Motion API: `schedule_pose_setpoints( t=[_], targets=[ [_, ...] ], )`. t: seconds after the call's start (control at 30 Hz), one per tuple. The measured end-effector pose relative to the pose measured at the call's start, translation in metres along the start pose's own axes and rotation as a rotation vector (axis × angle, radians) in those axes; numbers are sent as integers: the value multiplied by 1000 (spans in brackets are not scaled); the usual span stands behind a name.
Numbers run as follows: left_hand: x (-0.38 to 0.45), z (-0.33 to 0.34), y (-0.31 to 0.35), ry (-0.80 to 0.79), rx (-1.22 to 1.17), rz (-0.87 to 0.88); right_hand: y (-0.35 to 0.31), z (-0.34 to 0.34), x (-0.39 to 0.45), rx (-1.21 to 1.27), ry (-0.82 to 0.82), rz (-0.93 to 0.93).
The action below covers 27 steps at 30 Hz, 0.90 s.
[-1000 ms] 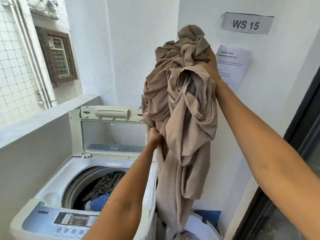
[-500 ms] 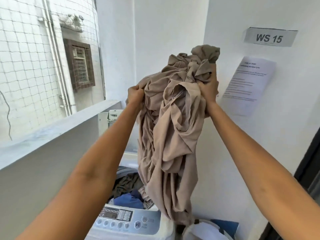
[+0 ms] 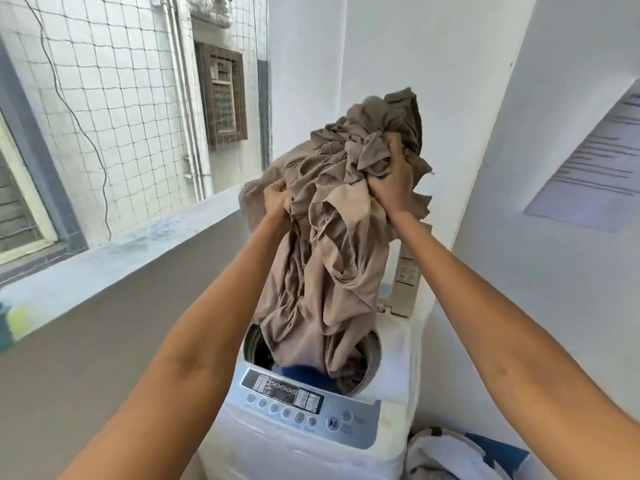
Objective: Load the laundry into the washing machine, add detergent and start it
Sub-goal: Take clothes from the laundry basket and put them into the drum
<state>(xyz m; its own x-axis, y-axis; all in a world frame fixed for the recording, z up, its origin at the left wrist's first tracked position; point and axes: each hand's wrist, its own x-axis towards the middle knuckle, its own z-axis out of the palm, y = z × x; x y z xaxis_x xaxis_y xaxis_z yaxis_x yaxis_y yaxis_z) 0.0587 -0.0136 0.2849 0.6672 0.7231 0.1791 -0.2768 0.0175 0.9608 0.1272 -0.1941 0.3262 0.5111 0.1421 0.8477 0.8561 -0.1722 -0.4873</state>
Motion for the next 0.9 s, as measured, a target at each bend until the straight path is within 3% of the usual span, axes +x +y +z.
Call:
schedule_pose_setpoints(
  t=[0.1, 0.27, 0.43, 0.53, 0.67, 0.77, 0.9],
  targets=[
    [9, -19, -58, -44, 206, -56, 37, 22, -35, -62, -114, 11],
    [25, -42, -149, -79, 327, -202, 93, 62, -87, -179, -228, 38],
    [39, -46, -191, -118, 393, -455, 126, 104, -113, -335, -398, -167],
    [43, -64, -212, -112, 340, -585, 137, 130, -134, -397, -495, -285],
    [40, -89, -230, -113, 152, -754, 143, 151, -166, -441, -626, -294],
    [42, -101, -232, -93, 188, -794, 143, 159, -189, -496, -682, -317],
    [48, -109, -221, -125, 362, -705, 138, 168, -220, -525, -727, -301]
  ],
)
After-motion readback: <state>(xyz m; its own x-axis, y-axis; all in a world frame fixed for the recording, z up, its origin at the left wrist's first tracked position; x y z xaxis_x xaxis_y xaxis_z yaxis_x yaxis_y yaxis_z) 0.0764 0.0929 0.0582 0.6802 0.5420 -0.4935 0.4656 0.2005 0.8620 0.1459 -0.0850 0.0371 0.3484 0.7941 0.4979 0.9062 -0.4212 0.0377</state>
